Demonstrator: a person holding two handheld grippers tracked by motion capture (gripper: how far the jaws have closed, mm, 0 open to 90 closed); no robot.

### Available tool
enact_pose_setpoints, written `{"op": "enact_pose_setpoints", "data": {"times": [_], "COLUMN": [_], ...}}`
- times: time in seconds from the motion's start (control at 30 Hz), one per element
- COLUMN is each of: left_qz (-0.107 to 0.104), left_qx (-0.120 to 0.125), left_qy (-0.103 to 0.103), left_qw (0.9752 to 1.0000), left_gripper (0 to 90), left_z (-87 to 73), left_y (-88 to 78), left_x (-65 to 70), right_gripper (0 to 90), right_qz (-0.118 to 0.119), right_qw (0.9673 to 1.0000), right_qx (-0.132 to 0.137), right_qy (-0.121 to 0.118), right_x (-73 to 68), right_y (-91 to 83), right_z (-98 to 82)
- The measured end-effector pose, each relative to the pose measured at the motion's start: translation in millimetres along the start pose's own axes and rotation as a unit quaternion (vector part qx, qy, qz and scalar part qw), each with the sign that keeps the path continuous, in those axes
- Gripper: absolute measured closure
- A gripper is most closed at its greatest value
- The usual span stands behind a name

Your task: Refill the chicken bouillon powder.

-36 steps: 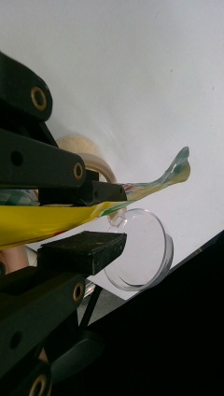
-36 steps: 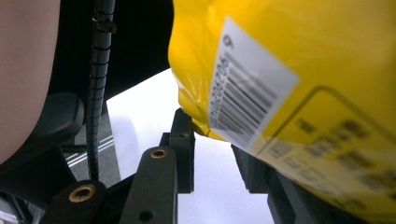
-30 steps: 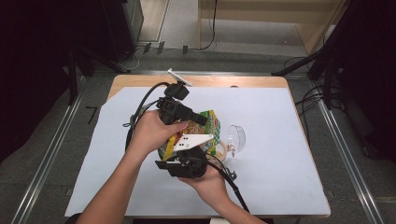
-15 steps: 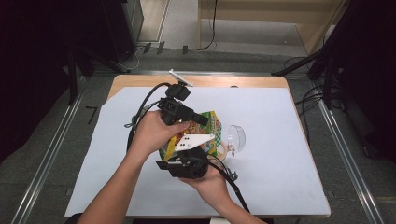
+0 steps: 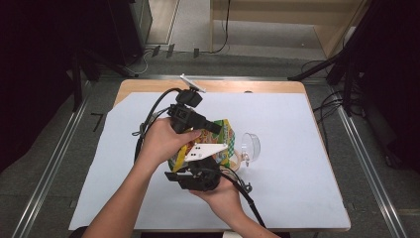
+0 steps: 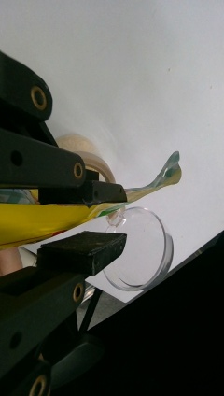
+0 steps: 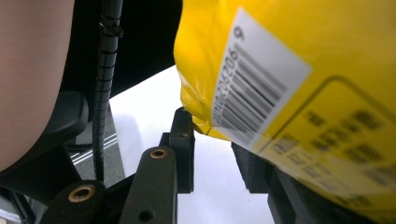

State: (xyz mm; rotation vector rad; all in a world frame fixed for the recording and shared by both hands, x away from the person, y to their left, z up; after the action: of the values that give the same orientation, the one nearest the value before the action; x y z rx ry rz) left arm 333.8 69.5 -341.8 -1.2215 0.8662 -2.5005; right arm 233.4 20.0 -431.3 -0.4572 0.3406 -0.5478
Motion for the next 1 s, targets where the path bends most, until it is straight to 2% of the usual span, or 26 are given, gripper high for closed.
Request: {"op": "enact_pose_setpoints", "data": {"times": [0.53,0.87,1.0], "left_qz": [0.007,0.005,0.008], "left_qx": [-0.002,0.002,-0.005], "left_qy": [0.014,0.011,0.014], "left_qw": [0.9999,0.9999,0.9999], "left_gripper": [75.2,75.2,75.1], "left_z": [-1.1,-0.2,-0.8], "left_y": [3.0,-0.3,1.5], "left_x": [8.6,7.9,9.3], "right_gripper": [71.9,72.1,71.7], "right_qz": [-0.005,0.0,0.0], "right_qw": [1.0,1.0,1.0], "right_qx": [0.004,0.003,0.003], "right_qy": [0.001,-0.004,-0.001], "right_x": [-0.9,-3.2,-3.7], "right_y": [-2.1,-5.3,-5.7], "right_z": [-3.0,1.0,0.6]}}
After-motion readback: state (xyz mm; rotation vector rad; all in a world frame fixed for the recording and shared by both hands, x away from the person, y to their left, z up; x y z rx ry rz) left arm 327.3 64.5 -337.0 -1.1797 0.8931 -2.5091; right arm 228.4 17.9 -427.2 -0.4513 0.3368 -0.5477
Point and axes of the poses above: each handheld gripper's, and its own axes: y roughly forward along the jaws, z roughly out of its top, x roughly to its right, the point moved 3 cm from there along y, roughly forward along the jaws, and after that the axes turned 14 degrees about -z, right-handed, at the moved point
